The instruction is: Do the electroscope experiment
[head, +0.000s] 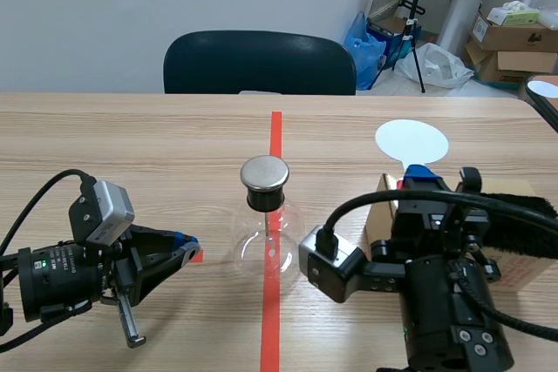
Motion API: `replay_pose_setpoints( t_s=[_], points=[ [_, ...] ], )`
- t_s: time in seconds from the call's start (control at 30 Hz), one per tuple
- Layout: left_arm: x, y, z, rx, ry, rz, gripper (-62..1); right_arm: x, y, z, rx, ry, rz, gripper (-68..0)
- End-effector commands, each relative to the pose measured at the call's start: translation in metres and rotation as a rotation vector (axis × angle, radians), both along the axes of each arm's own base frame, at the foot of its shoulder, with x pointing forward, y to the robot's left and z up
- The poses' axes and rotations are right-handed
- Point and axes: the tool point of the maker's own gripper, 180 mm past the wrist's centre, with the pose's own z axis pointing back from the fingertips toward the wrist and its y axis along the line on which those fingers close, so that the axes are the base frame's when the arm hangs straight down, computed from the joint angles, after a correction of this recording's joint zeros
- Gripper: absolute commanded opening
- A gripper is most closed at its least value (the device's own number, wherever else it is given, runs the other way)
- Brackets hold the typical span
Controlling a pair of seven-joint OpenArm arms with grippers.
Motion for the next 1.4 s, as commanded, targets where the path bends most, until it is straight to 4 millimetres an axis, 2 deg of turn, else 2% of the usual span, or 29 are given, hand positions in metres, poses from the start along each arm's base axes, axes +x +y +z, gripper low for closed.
replay_pose_setpoints(
  t_s=[0.0, 0.23, 0.6, 1.0, 1.37],
  points=[
    [0.002, -0.005, 0.01, -0.028, -0.025, -0.005, -57.7, 0.004, -0.002, 0.008, 0.008, -0.029, -0.007, -66.5],
    [0.002, -0.005, 0.01, -0.028, -0.025, -0.005, -57.7, 0.004, 0.011, 0.007, 0.005, -0.025, 0.066, -66.5],
    [0.002, -0.005, 0.01, -0.028, -0.025, -0.005, -57.7, -0.004, 0.053, 0.005, -0.008, -0.012, 0.302, -66.5],
    [0.002, -0.005, 0.01, -0.028, -0.025, -0.005, -57.7, -0.022, 0.092, 0.001, -0.021, 0.002, 0.542, -66.5],
    [0.002, -0.005, 0.01, -0.028, -0.025, -0.005, -57.7, -0.026, 0.099, 0.001, -0.023, 0.004, 0.588, -66.5]
  ],
)
